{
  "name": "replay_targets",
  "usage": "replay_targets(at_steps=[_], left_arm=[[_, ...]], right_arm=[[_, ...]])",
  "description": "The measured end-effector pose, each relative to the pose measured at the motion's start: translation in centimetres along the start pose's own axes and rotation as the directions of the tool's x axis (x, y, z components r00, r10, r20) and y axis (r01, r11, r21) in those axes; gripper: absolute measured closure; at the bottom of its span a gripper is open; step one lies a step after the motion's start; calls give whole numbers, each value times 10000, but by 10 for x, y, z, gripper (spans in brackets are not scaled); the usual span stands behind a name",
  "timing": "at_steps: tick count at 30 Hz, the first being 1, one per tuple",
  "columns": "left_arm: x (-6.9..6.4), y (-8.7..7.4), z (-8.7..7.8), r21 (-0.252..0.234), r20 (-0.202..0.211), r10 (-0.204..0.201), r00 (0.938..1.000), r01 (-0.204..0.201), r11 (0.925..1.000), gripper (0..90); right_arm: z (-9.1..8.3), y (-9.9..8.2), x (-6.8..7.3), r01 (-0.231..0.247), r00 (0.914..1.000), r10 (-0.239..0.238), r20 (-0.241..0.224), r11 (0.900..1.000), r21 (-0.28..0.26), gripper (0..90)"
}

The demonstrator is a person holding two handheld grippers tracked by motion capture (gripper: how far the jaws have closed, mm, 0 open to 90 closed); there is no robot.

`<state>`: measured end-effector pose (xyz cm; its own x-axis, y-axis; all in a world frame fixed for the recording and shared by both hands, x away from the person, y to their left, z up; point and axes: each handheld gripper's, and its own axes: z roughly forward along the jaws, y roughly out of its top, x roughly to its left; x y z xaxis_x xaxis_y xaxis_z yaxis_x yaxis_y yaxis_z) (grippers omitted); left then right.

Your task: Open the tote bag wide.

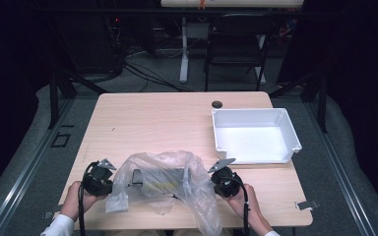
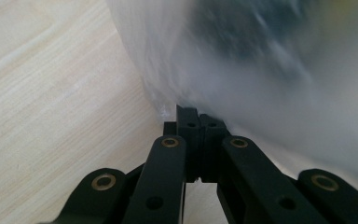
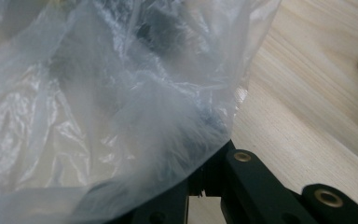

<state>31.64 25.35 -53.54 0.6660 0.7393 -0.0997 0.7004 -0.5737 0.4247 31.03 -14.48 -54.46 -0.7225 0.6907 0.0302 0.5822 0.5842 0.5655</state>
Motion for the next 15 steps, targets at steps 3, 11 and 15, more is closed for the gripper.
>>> replay_targets(at_steps=[3, 11, 15], left_arm=[[0, 2, 4, 115, -47, 24, 10000, -24, 9999, 900], [1, 8, 7, 219, -437, 23, 9990, -13, 9998, 775], [10, 3, -9, -183, -360, -537, 9979, 530, 9984, 529]], right_arm=[[2, 0, -2, -66, 9999, 65, 153, 10000, 38, 900], [6, 4, -2, 138, 9969, -150, 772, 9998, 156, 815], [-7, 4, -7, -80, 9990, 90, 436, 9997, -230, 691]])
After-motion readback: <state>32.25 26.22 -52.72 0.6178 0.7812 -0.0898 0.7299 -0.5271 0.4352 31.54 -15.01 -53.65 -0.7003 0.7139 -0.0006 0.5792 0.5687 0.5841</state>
